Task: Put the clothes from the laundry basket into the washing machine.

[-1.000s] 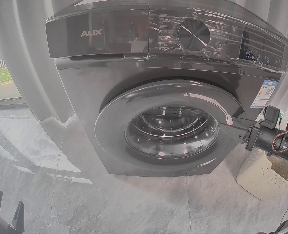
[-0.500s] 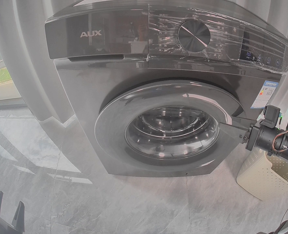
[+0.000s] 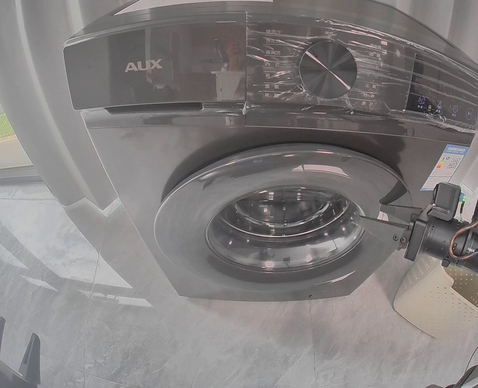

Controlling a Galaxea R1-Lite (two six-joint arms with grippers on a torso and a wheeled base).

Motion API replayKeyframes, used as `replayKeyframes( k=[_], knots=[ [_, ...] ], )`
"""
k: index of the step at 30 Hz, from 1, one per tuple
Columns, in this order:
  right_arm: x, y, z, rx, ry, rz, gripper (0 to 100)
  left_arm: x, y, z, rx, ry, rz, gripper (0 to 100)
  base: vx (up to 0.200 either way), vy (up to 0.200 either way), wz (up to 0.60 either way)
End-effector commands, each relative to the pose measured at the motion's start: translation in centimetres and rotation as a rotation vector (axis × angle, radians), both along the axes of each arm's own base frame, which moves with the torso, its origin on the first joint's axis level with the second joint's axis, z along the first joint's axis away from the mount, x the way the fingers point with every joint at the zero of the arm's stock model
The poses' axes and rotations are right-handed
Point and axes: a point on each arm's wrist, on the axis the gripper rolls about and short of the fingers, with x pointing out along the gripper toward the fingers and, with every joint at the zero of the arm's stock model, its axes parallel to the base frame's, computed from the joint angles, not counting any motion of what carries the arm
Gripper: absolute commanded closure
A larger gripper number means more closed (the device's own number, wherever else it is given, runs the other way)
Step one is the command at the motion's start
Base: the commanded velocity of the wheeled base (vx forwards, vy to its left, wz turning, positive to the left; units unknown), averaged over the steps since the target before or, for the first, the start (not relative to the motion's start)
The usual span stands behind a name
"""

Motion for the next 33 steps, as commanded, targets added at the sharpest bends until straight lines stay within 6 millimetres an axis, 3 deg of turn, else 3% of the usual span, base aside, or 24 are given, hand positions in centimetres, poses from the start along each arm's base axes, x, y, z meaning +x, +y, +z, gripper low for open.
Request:
replayKeyframes(
  k=[1,10,13,16,23,29,33],
  knots=[
    [-0.2,0.0,0.3,-0.004,-0.032,-0.022,0,0.0,0.0,-0.5,0.000,0.001,0.000,0,0.000,0.000,0.00],
    [-1.8,0.3,0.0,-0.034,-0.049,0.026,0,0.0,0.0,-0.5,-0.001,0.001,0.000,0,0.000,0.000,0.00],
    [-3.9,0.0,-1.1,-0.081,-0.061,0.129,0,0.0,0.0,-0.5,-0.001,0.001,0.000,0,0.000,0.000,0.00],
    [-5.4,-0.4,-0.8,-0.081,-0.103,0.202,0,0.0,0.0,-0.5,-0.001,0.001,0.000,0,0.000,0.000,0.00],
    [-6.6,-0.8,0.2,-0.065,-0.158,0.199,0,0.0,0.0,-0.5,-0.001,0.001,0.000,0,0.000,0.000,0.00],
    [-7.0,-1.2,-0.5,-0.078,-0.148,0.185,0,0.0,0.0,-0.5,0.000,0.001,0.000,0,0.000,0.000,0.00],
    [-8.6,-2.2,-0.5,-0.096,-0.199,0.133,0,0.0,0.0,-0.5,0.004,0.001,0.003,0,0.000,0.000,0.00]
  ],
)
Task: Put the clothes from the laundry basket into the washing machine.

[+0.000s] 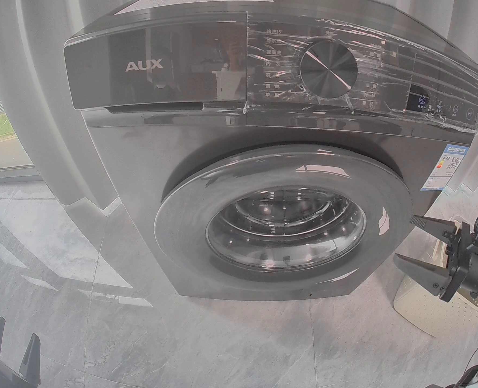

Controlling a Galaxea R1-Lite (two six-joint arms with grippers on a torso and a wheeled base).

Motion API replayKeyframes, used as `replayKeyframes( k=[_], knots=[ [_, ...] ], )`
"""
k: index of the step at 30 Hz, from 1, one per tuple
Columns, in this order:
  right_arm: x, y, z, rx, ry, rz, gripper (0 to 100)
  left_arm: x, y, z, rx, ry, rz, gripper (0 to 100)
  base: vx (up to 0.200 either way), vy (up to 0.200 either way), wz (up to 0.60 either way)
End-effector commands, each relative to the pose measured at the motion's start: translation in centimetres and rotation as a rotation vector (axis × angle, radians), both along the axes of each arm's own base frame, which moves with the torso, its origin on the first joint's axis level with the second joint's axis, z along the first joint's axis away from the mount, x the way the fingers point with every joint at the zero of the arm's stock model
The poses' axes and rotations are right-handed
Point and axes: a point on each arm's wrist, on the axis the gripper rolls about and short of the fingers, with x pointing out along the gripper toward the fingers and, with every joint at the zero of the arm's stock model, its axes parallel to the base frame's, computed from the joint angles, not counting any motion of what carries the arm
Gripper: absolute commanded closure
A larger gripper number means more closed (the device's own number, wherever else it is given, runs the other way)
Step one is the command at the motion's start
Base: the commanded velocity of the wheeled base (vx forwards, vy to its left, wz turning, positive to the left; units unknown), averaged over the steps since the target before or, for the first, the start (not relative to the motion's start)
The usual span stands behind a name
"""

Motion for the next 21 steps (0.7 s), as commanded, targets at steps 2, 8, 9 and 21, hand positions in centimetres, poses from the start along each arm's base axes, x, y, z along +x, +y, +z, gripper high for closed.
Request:
replayKeyframes(
  k=[2,8,9,21],
  knots=[
    [-3.1,-2.1,0.6,0.020,-0.109,-0.121,0,0.0,0.0,-0.5,0.005,0.001,0.003,0,0.000,0.000,0.00],
    [-6.9,-3.8,1.3,0.049,-0.224,-0.219,0,0.0,0.0,-0.5,0.003,0.001,0.003,0,0.000,0.000,0.00],
    [-7.0,-3.8,1.3,0.048,-0.226,-0.223,0,0.0,0.0,-0.5,0.005,0.001,0.003,0,0.000,0.000,0.00],
    [-14.6,-5.1,0.1,0.044,-0.239,-0.288,0,0.0,0.0,-0.5,0.002,0.001,0.002,0,0.000,0.000,0.00]
  ],
)
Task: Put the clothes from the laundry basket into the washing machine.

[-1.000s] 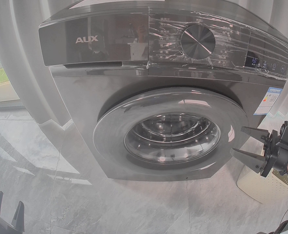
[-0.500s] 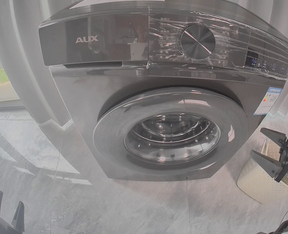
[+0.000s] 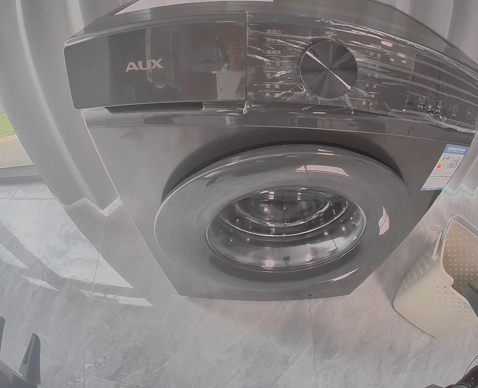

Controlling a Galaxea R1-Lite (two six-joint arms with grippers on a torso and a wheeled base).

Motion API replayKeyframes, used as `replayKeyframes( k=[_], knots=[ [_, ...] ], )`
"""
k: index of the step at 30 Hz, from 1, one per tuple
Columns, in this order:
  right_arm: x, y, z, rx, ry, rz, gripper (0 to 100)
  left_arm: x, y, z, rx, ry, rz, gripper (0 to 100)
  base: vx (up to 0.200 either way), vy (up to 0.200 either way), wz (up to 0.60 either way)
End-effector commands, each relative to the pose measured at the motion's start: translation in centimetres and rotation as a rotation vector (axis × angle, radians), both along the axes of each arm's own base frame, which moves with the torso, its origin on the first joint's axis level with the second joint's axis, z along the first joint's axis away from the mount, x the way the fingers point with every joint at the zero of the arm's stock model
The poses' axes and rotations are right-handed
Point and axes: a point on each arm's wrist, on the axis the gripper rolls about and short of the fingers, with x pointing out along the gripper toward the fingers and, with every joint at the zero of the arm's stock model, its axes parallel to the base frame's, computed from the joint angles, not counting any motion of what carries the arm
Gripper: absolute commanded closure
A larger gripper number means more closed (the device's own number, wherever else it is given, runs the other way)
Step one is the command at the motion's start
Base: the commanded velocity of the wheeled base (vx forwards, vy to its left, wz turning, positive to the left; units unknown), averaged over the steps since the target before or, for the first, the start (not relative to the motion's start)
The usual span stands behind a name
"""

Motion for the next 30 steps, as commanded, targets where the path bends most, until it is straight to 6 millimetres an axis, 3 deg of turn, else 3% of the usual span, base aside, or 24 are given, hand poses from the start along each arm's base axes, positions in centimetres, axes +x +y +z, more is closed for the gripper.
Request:
replayKeyframes(
  k=[1,9,14,18,22,30],
  knots=[
    [-5.0,-0.6,-0.3,0.018,-0.149,-0.047,0,0.0,0.0,-0.5,-0.001,0.001,-0.001,0,0.000,0.000,0.00],
    [-7.0,-0.4,-3.7,0.006,-0.174,-0.167,0,0.0,0.0,-0.5,0.003,0.001,-0.002,0,0.000,0.000,0.00],
    [-5.9,-0.5,-7.1,-0.029,-0.117,-0.198,0,0.0,0.0,-0.5,0.005,0.001,-0.002,0,0.000,0.000,0.00],
    [-5.4,-1.0,-9.2,-0.055,0.038,-0.417,0,0.0,0.0,-0.5,0.003,0.001,0.000,0,0.000,0.000,0.00],
    [-5.4,-1.5,-9.3,-0.049,0.062,-0.654,0,0.0,0.0,-0.5,0.003,0.001,0.000,0,0.000,0.000,0.00],
    [-5.4,-1.5,-9.5,-0.055,0.075,-0.654,0,0.0,0.0,-0.5,0.005,0.001,0.000,0,0.000,0.000,0.00]
  ],
)
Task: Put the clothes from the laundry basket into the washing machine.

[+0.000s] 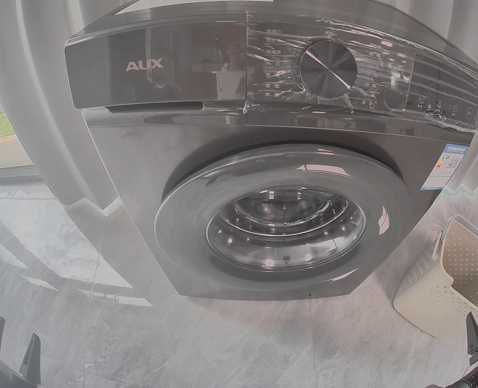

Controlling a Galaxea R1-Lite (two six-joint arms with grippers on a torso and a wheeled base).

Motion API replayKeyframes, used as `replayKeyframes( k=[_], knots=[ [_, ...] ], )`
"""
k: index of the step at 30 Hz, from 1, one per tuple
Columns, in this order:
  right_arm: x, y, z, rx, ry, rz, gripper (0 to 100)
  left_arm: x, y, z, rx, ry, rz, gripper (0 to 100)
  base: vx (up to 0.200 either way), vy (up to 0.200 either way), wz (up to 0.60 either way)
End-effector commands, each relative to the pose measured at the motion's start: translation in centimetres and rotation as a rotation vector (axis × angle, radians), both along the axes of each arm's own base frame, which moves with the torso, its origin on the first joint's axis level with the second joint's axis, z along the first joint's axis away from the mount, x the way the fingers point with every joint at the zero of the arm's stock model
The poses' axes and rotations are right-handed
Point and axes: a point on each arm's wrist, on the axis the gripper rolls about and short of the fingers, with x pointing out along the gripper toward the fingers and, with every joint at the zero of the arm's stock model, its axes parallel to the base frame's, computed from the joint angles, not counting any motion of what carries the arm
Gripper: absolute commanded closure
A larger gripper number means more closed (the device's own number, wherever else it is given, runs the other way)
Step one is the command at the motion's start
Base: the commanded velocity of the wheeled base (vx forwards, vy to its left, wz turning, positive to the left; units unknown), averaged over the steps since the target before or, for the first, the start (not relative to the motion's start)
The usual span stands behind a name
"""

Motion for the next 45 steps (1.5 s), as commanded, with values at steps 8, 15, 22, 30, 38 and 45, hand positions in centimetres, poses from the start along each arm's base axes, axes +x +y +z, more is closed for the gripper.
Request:
replayKeyframes(
  k=[8,15,22,30,38,45],
  knots=[
    [-0.13,0.06,-0.61,-0.079,-0.006,0.151,0,0.01,0.00,-0.52,0.001,0.001,0.002,0,0.000,0.000,0.00],
    [-0.32,0.16,-0.86,-0.024,-0.011,0.154,0,0.02,0.00,-0.52,-0.001,0.003,0.002,0,0.000,0.000,0.00],
    [-0.43,0.16,-1.26,0.009,0.032,0.151,0,0.01,0.00,-0.52,0.002,0.001,0.002,0,0.000,0.000,0.00],
    [-0.38,0.15,-1.27,0.010,0.019,0.152,0,0.01,0.02,-0.51,-0.014,0.000,0.009,0,0.000,0.000,0.00],
    [-0.38,0.15,-1.27,0.011,0.019,0.151,0,0.02,0.00,-0.54,-0.012,0.004,0.004,0,0.000,0.000,0.00],
    [-0.38,0.15,-1.27,0.011,0.019,0.151,0,-0.02,-0.38,-0.57,0.061,0.010,-0.161,0,0.000,0.000,0.00]
  ],
)
